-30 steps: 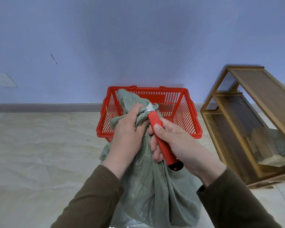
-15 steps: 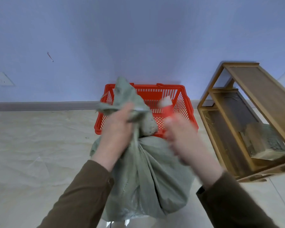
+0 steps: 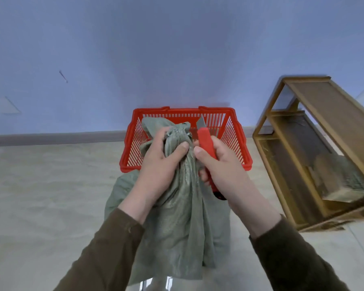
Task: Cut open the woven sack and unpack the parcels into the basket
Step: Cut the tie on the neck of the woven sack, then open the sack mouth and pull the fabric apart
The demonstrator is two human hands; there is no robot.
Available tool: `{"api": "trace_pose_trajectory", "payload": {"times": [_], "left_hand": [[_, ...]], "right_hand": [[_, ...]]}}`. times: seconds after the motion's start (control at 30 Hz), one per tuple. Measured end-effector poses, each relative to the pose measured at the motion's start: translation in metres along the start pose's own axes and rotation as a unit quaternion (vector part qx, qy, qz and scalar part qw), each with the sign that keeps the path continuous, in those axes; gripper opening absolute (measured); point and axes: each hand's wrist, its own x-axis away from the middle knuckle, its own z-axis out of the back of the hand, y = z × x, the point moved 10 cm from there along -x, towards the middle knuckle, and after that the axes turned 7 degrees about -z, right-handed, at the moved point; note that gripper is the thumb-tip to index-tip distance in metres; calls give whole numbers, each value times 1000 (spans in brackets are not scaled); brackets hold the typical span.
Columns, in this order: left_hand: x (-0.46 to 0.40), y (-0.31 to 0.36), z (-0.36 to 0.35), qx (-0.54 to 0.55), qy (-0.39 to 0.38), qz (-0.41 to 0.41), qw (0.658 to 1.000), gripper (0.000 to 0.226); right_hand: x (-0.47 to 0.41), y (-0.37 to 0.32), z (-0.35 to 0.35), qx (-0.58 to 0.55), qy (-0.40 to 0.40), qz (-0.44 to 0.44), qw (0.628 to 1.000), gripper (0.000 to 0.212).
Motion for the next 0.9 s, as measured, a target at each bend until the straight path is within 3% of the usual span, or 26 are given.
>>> {"api": "trace_pose_trajectory", "payload": {"times": [0.1, 0.17, 0.3, 0.37, 0.5, 0.7, 0.8, 0.9], "left_hand": [[6, -4, -13, 174, -14, 61, 983, 53], [6, 1, -18, 223, -18, 58, 973, 55], [3, 6, -18, 172, -6, 25, 985, 56], [3, 7, -16, 170, 1, 11, 985, 53], [4, 2, 7, 119, 89, 24, 989, 44], [3, -10, 31, 113, 168, 48, 978, 22], [3, -11, 44, 86, 199, 39, 975, 18], [2, -17, 54, 104, 220, 47, 969, 17]], "right_hand": [[1, 1, -11, -70, -27, 3, 997, 22], [2, 1, -19, -93, -37, 7, 995, 24], [-1, 3, -23, -139, -21, 15, 990, 37], [-3, 3, -21, -147, -2, 21, 989, 32], [-7, 19, -21, -209, -5, -31, 977, 14], [-10, 33, -33, -271, -51, -84, 957, 10], [-11, 35, -33, -292, -39, -86, 952, 11], [-12, 41, -31, -369, -21, -118, 922, 7]]}}
